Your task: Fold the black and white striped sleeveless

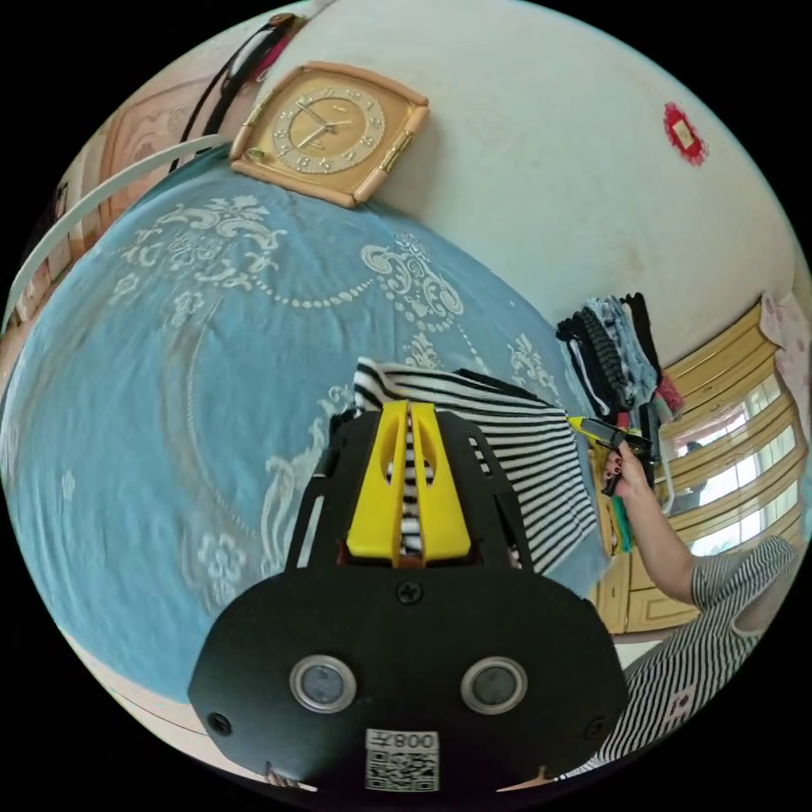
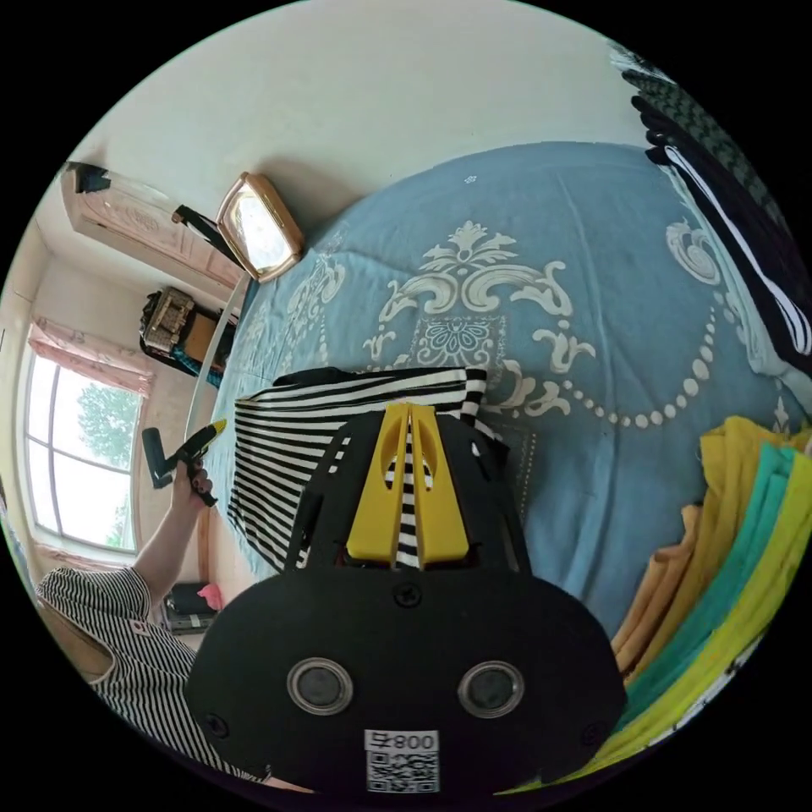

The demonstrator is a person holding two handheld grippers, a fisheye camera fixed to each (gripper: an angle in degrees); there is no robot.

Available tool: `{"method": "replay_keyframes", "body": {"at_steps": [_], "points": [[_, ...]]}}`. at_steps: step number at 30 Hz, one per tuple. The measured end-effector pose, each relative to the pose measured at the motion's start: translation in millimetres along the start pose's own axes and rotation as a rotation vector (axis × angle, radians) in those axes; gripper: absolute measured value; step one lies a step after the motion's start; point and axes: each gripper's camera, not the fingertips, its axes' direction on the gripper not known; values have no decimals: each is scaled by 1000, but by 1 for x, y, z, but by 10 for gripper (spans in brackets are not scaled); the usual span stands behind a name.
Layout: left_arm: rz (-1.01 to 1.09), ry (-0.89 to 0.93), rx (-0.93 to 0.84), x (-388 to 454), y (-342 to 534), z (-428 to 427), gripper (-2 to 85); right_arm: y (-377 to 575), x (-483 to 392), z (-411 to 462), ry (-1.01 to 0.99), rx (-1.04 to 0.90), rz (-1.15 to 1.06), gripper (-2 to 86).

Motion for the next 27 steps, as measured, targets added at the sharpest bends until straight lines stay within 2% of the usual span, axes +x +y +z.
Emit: {"method": "replay_keyframes", "body": {"at_steps": [4,9,12,16,20,25,27], "points": [[-68,58,-43,-18,69,-19,56,46,4,-22,-13,9,-13,8],[-166,101,-142,-39,143,-4,68,131,6,-27,23,-84,2,42],[-154,24,-204,-42,157,12,41,166,14,-33,32,-90,39,59],[-182,60,-193,-55,170,22,24,189,27,-32,-9,-89,68,64],[-207,114,-165,-72,185,31,17,197,35,-16,44,-148,75,44],[-239,116,-182,-104,209,51,15,201,46,-16,-14,-157,73,18],[-305,203,-150,-128,227,62,15,204,47,-17,-17,-160,75,14]]}}
